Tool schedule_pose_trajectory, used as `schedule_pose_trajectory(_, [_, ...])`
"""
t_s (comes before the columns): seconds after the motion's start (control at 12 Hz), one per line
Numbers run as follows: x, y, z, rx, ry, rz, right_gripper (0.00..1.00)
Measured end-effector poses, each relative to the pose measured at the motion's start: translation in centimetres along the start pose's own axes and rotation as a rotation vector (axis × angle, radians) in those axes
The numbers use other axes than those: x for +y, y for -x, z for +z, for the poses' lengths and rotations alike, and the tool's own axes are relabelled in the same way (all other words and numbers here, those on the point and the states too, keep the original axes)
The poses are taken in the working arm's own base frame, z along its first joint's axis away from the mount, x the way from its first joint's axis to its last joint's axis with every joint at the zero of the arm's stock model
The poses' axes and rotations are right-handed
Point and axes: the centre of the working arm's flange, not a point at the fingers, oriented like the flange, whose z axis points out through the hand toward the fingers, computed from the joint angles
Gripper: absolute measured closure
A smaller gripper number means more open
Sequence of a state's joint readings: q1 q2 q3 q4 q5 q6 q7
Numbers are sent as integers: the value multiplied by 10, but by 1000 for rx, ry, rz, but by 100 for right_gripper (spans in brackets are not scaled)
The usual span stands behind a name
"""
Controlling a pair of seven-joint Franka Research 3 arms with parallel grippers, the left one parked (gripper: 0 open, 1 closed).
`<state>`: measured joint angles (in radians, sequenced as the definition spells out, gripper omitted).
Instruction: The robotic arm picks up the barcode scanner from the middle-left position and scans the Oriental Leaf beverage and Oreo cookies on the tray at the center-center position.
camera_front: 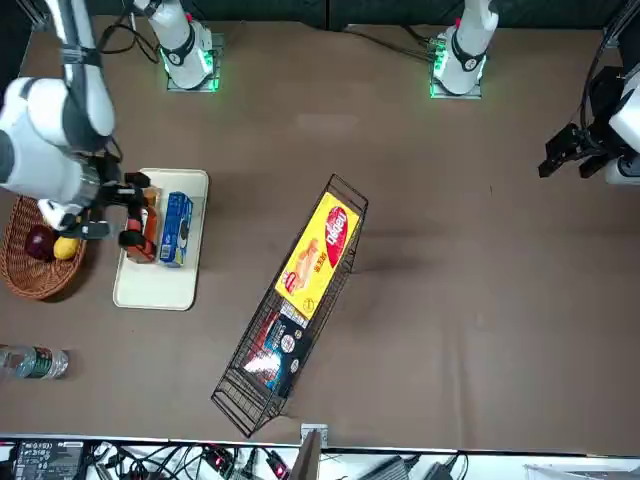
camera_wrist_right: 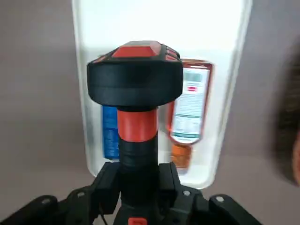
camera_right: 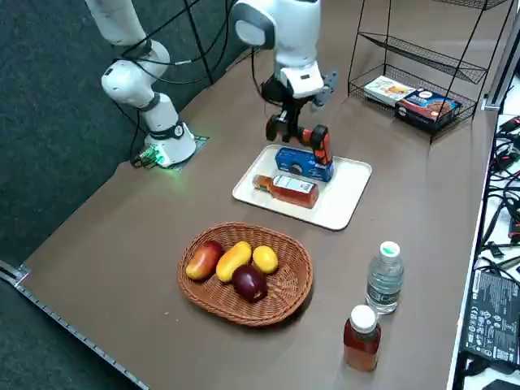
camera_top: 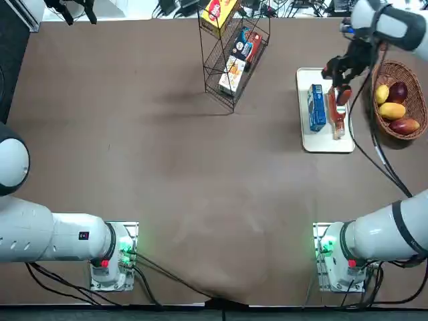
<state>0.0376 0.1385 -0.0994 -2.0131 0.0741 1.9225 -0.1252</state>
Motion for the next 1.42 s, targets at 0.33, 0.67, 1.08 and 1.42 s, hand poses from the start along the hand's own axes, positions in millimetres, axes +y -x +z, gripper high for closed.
schedule_pose_trajectory(0.33, [57,10,-4,0,-25,-17,57])
schedule_pose_trajectory(0.67, [67,10,5,-20,-18,-8,57])
schedule_pose_trajectory(1.08, [71,5,18,-28,-15,-4,57])
schedule_pose_trajectory(1.42, [37,-5,-4,16,-1,-57,57])
